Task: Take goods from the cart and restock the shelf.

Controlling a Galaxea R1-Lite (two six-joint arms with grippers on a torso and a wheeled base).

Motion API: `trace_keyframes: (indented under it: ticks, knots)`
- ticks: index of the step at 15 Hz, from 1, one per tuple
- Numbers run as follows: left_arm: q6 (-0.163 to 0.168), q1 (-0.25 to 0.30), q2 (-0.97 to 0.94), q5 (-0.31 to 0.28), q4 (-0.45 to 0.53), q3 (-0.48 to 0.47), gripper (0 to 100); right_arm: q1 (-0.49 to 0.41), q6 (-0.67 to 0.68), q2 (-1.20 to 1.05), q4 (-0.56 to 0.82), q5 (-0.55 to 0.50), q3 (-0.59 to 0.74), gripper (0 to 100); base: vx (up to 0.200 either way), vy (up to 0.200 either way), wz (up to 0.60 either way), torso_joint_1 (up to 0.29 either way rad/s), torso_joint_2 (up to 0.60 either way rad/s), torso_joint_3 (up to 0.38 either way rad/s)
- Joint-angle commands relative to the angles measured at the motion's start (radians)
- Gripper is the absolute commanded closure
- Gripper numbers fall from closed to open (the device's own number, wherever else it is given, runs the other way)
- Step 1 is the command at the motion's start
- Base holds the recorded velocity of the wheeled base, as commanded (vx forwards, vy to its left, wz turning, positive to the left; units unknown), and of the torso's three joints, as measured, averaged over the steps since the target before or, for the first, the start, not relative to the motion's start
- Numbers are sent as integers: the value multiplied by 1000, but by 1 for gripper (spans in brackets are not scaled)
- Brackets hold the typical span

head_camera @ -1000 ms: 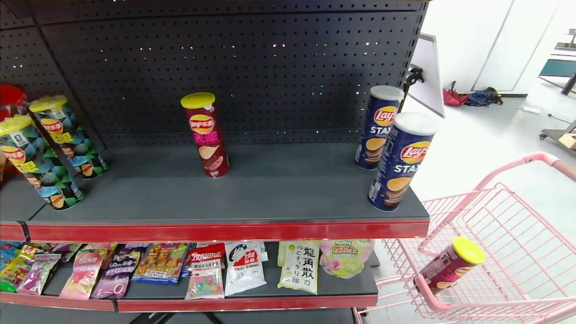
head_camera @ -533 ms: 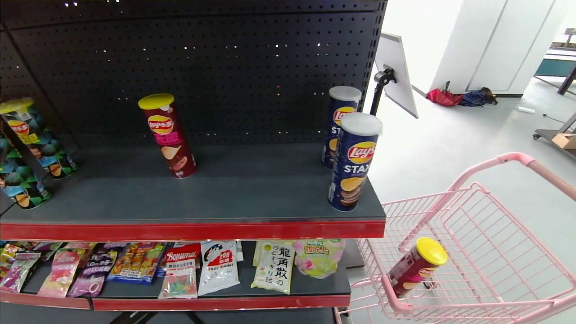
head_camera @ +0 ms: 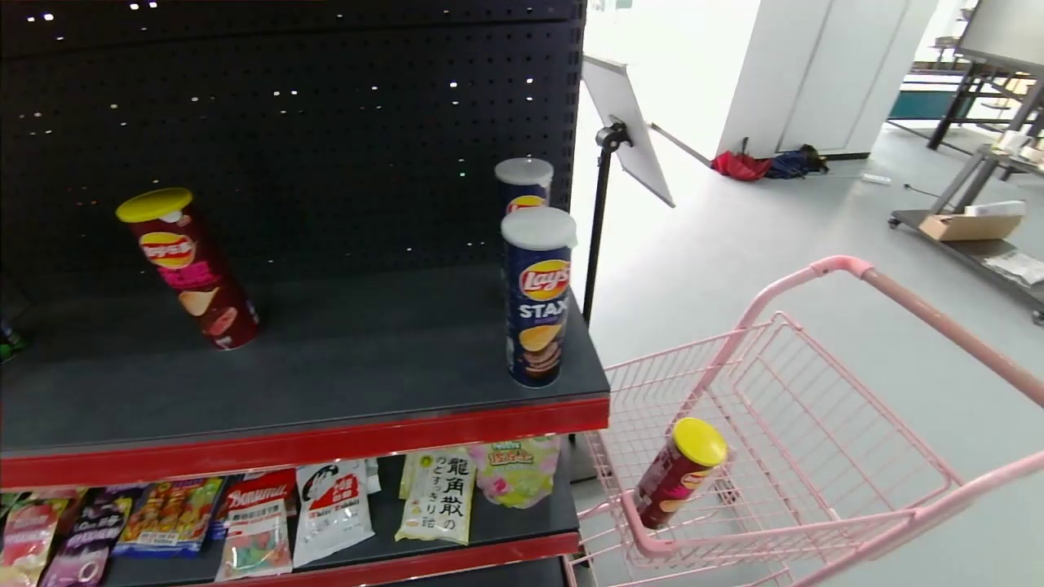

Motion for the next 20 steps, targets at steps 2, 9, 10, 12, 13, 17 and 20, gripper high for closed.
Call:
trace_keyframes:
  ticks: [2,9,10,12,13,17,20]
  knots:
    - [0,0,1,0,0,0,0,0,0,0,1,0,0,0,0,0,-300,-1,1,1]
    - [0,0,1,0,0,0,0,0,0,0,1,0,0,0,0,0,0,-11,22,16]
    - [0,0,1,0,0,0,0,0,2,0,1,-1,-2,0,0,0,0,-139,330,173]
    - [0,-2,1,0,0,0,0,0,2,0,-1,-1,0,0,0,0,0,-141,344,183]
    - [0,0,1,0,0,0,0,0,2,0,1,0,0,0,0,0,0,-139,334,193]
    - [0,0,1,0,0,0,0,0,3,0,-1,0,-2,0,0,0,0,-149,362,217]
    - [0,-2,1,0,0,0,0,0,5,0,-1,-1,0,0,0,0,0,-145,378,225]
